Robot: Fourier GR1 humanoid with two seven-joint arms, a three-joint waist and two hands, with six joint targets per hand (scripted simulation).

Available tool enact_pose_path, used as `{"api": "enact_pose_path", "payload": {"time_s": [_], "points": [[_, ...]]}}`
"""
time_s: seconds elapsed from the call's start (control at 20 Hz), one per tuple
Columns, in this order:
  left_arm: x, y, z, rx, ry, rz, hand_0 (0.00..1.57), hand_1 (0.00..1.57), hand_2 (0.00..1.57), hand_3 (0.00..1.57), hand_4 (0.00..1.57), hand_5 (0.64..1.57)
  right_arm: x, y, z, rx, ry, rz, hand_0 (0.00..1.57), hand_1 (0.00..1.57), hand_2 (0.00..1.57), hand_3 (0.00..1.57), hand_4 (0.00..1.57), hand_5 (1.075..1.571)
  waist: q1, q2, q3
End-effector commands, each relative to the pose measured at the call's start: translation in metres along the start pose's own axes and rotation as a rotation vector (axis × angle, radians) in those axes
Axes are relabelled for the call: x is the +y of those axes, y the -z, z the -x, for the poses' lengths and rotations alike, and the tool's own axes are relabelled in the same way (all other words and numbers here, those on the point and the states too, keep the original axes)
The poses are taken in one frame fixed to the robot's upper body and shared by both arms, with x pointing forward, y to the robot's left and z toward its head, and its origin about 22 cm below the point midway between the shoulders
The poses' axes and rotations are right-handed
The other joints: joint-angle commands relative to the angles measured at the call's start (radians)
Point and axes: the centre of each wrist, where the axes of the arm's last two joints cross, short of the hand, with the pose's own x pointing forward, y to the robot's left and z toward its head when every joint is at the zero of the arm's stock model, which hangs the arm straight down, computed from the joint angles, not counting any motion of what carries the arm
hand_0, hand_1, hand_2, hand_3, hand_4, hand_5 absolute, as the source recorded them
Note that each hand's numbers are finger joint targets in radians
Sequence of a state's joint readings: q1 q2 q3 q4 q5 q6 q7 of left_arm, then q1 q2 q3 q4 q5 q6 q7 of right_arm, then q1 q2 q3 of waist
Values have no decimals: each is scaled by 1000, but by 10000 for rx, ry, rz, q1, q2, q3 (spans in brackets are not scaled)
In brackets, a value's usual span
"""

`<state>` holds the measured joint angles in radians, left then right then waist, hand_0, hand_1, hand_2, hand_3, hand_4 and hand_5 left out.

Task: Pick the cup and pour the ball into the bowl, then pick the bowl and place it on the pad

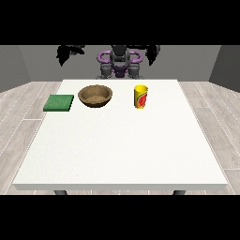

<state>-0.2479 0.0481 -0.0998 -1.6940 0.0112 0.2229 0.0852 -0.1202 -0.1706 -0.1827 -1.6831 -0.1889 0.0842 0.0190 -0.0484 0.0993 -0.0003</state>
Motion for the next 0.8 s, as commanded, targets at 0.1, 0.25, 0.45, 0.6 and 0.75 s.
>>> {"api": "enact_pose_path", "payload": {"time_s": [0.1, 0.25, 0.45, 0.6, 0.75], "points": [[20, 29, 18, -474, 461, -38, 0, 0, 0, 0, 0, 1468, 12, 11, 15, -368, -129, -213, 0, 0, 0, 0, 164, 1571, -5, 598, 2], [35, 30, 41, -1314, 428, -531, 0, 0, 0, 0, 0, 1473, -12, 23, -6, -1264, -194, -453, 0, 0, 0, 0, 174, 1571, -383, 1563, -1], [35, 11, 91, -1016, 723, -758, 0, 0, 0, 0, 0, 1469, -3, 33, -19, -1307, -234, -273, 0, 0, 0, 0, 203, 1571, -375, 1317, -4], [14, 19, 108, -397, 746, -594, 0, 0, 0, 0, 0, 1481, 7, 34, -5, -675, -197, -264, 0, 0, 0, 0, 183, 1571, -361, 839, 0], [47, 26, 115, -798, 785, -1102, 0, 0, 0, 0, 0, 1462, -9, 24, -1, -1001, -392, -653, 0, 0, 0, 0, 198, 1571, -771, 1274, -1]]}}
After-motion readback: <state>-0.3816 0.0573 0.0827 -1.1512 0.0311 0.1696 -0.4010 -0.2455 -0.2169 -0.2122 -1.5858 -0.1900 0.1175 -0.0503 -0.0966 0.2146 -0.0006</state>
